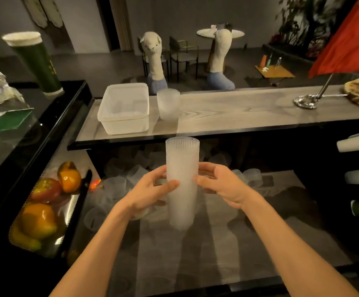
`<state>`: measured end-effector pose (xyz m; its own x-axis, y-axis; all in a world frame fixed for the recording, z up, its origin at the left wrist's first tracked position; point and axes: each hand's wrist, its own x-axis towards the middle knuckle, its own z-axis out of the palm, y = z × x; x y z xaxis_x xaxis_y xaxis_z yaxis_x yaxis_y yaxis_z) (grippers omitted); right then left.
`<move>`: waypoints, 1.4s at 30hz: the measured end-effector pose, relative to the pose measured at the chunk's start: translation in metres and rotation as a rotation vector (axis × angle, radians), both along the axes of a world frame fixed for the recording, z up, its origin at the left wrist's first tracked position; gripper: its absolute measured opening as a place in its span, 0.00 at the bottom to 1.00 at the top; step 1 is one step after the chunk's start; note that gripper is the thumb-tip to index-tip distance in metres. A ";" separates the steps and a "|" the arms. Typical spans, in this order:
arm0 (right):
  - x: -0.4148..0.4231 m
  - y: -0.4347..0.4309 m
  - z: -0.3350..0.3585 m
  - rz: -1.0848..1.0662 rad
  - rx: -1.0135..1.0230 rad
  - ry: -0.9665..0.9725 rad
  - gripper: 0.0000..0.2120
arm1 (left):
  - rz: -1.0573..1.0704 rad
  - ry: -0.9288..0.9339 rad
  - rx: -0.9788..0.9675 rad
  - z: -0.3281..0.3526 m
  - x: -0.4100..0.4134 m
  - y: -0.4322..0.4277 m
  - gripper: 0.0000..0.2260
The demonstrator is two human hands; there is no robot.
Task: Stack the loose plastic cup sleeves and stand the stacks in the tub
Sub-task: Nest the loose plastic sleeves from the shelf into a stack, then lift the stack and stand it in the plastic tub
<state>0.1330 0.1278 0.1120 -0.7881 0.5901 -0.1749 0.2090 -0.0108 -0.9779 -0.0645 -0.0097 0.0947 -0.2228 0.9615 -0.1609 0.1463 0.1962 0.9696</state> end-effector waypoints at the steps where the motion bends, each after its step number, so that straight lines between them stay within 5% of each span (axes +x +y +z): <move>1: -0.005 0.001 0.011 0.011 0.010 0.042 0.24 | 0.018 0.002 0.039 0.012 -0.004 0.004 0.23; 8: -0.041 0.025 0.087 0.055 0.131 0.222 0.29 | 0.095 0.055 0.189 0.102 -0.031 0.040 0.19; 21: -0.107 0.107 0.209 -0.019 0.404 0.342 0.31 | 0.152 0.214 0.461 0.228 -0.084 0.117 0.31; 42: -0.180 0.189 0.177 -0.027 0.475 0.152 0.31 | 0.253 0.129 0.392 0.189 -0.146 0.205 0.31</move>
